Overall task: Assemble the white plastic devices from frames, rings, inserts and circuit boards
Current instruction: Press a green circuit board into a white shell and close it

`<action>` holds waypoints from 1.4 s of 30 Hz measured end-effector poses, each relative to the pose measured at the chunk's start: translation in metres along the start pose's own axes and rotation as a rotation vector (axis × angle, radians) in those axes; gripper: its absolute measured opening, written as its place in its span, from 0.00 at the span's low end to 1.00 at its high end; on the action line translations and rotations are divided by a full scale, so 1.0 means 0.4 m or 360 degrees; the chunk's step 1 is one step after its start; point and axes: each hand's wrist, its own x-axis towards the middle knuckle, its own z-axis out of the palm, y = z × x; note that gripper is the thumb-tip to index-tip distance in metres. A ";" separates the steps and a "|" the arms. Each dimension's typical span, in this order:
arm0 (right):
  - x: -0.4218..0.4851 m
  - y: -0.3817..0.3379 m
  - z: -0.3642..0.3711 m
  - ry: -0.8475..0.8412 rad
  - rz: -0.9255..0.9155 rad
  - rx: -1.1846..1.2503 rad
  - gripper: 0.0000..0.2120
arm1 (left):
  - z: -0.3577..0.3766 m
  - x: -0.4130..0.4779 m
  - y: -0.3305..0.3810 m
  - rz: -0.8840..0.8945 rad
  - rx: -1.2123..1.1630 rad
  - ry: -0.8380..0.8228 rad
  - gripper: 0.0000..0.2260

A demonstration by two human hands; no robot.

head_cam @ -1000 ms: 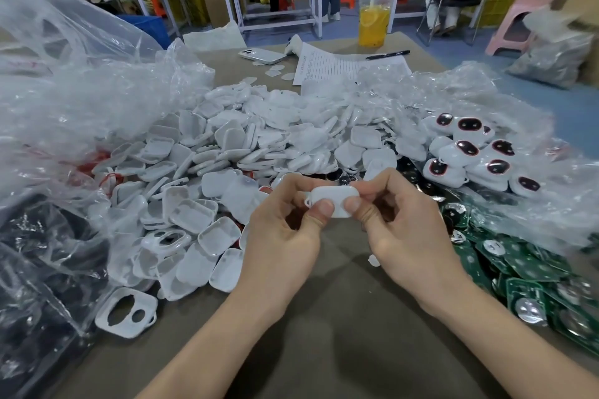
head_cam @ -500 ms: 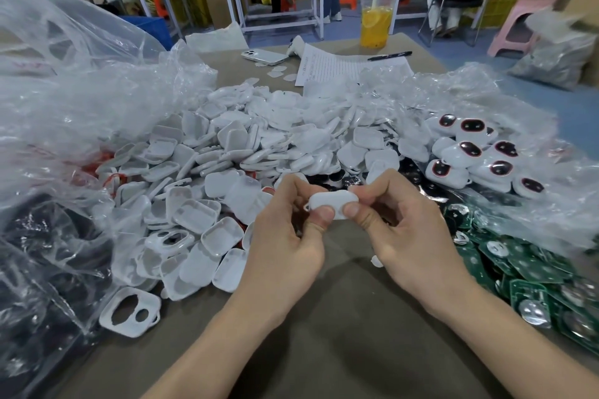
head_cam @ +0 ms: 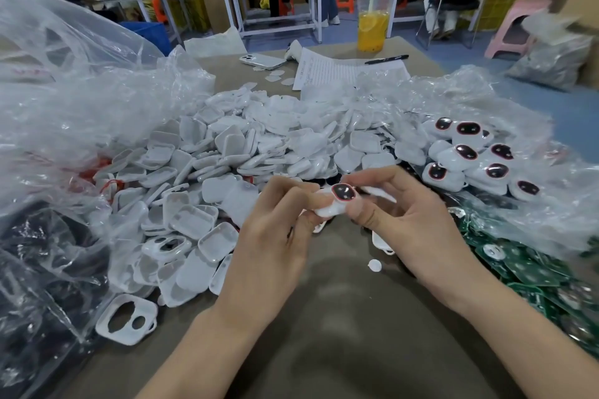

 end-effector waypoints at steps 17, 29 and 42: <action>0.011 0.006 -0.003 -0.0003 0.0405 0.0520 0.19 | 0.006 0.005 0.045 -0.0803 -0.0712 -0.0255 0.07; -0.002 -0.012 0.005 0.0134 0.0325 0.0317 0.17 | 0.017 0.000 0.057 -0.0754 -0.0791 -0.0246 0.05; -0.003 -0.002 0.014 0.0105 0.0200 0.0147 0.15 | 0.008 0.005 0.057 -0.0816 -0.0770 -0.0233 0.05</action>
